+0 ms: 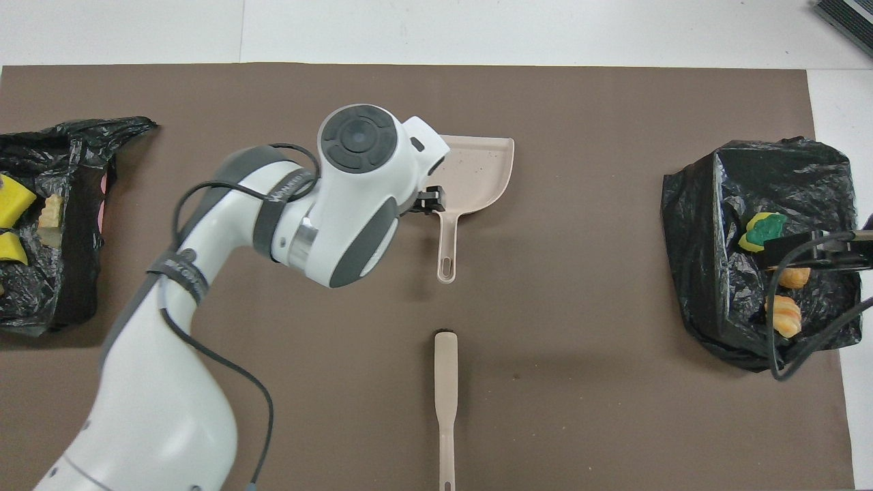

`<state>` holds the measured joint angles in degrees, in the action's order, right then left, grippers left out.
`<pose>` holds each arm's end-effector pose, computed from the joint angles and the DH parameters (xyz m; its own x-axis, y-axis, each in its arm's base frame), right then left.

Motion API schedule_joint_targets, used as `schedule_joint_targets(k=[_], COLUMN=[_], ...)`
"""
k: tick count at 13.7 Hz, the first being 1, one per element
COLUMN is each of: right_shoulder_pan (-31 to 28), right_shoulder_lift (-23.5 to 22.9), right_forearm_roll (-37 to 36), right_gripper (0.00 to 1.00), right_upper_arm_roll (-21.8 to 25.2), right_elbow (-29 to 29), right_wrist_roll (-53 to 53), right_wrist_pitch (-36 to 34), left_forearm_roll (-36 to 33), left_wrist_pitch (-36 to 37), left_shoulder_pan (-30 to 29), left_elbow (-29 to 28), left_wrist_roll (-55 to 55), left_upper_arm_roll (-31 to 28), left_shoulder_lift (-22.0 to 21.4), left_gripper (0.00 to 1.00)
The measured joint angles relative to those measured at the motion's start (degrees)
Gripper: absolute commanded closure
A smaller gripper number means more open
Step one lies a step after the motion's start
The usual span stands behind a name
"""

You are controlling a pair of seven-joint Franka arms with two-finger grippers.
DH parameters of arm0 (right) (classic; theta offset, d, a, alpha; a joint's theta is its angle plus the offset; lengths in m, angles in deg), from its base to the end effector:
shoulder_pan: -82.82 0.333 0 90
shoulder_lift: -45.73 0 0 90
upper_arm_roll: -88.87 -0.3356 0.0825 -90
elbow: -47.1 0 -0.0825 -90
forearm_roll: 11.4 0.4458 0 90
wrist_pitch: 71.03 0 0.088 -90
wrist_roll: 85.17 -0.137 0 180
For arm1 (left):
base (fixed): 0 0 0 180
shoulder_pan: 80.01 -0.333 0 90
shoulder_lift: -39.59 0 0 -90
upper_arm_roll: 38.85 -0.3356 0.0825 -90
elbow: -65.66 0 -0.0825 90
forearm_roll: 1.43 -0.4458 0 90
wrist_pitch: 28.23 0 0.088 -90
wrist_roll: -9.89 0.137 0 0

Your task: Sweep and dump trash in bin

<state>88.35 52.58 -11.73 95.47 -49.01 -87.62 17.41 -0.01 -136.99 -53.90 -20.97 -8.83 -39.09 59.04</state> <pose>0.5727 -0.0150 0.6256 0.9980 -0.0605 -0.0154 -0.0606 -0.9981 -0.0073 0.6602 -0.3233 0.4451 0.9925 -0.1166 0.0370 -0.1180 -0.9924 0.0362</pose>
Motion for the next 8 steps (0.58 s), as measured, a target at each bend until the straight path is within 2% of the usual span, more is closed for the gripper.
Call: schedule_joint_targets(k=[5, 8], right_shoulder_pan=[-0.44, -0.46], right_shoulder_lift=[0.03, 0.10], right_forearm_roll=[0.00, 0.00], right_gripper=[0.00, 0.00], right_upper_arm_roll=[0.46, 0.46], right_elbow=[0.14, 1.85], right_wrist_roll=[0.37, 0.37], right_wrist_pitch=[0.08, -0.72], left_forearm_roll=[-0.03, -0.03], left_wrist_pitch=[12.43, 17.49], left_shoulder_pan=[-11.16, -15.70], left_elbow=[-2.09, -2.25], left_wrist_roll=[16.11, 20.95], left_upper_arm_roll=[-0.37, -0.59], left_shoulder_lift=[-13.65, -20.20], left_gripper=[0.00, 0.00])
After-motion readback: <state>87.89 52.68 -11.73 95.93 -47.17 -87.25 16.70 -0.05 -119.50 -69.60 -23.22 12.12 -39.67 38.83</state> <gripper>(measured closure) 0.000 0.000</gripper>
